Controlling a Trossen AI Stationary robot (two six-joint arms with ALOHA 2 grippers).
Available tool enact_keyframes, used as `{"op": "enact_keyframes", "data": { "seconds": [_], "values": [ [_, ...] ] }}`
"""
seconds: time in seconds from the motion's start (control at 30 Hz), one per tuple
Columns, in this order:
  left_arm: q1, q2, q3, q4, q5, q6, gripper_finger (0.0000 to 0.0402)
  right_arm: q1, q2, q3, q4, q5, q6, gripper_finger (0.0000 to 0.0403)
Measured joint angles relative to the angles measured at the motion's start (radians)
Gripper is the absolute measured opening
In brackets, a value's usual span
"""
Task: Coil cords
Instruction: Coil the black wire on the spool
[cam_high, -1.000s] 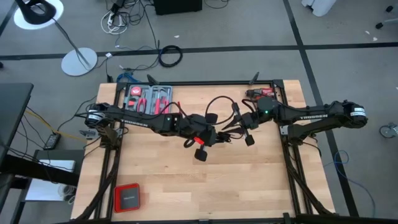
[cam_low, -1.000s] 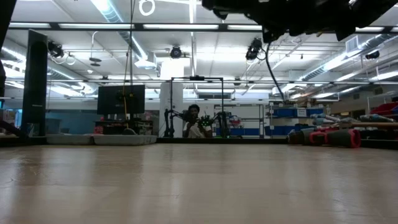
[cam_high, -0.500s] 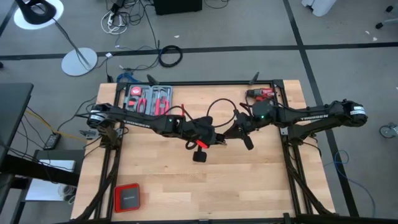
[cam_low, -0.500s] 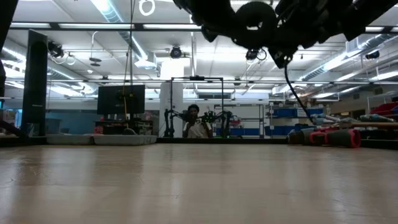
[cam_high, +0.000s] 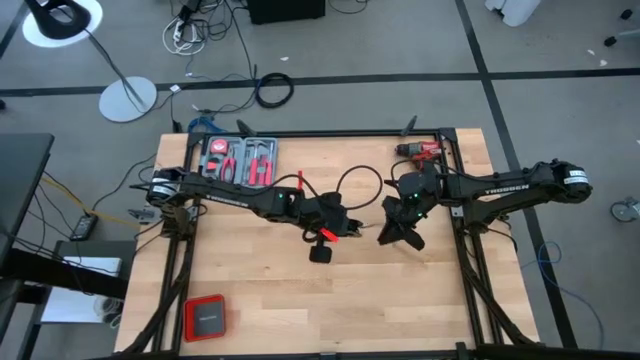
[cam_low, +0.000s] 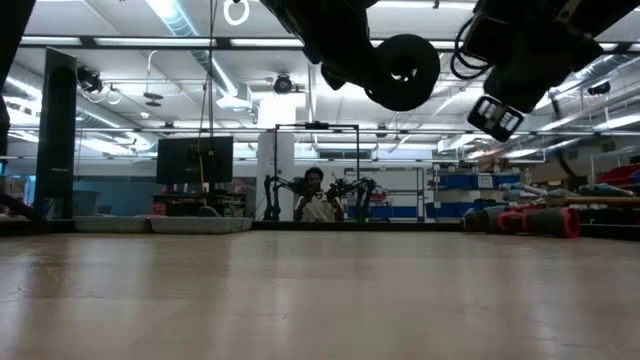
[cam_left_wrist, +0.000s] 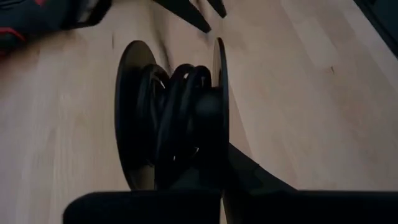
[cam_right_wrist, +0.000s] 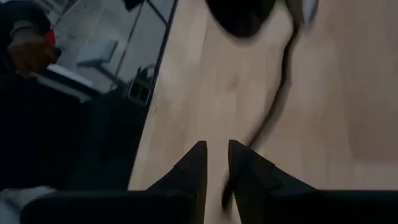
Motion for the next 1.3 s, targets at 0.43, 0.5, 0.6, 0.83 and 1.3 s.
{"op": "enact_keyframes", "data": {
  "seconds": [0.43, 0.5, 0.6, 0.83, 1.3],
  "values": [
    [-0.002, 0.000, 0.000, 0.002, 0.040, -0.016, 0.0000, -0.001, -0.019, 0.000, -0.025, 0.023, 0.031, 0.0068],
    [-0.002, 0.000, 0.000, 0.000, 0.041, -0.016, 0.0000, -0.001, -0.016, 0.000, -0.046, 0.043, 0.022, 0.0068],
    [-0.002, 0.000, 0.000, 0.000, 0.041, -0.014, 0.0000, 0.008, -0.013, 0.000, -0.115, 0.094, 0.011, 0.0068],
    [-0.002, 0.000, 0.000, -0.006, 0.042, -0.014, 0.0000, 0.047, -0.013, -0.010, -0.166, 0.169, 0.017, 0.0068],
    [-0.002, -0.001, 0.000, -0.011, 0.040, -0.010, 0.0000, 0.170, -0.013, -0.239, 0.226, 0.261, 0.226, 0.0068]
  ]
}}
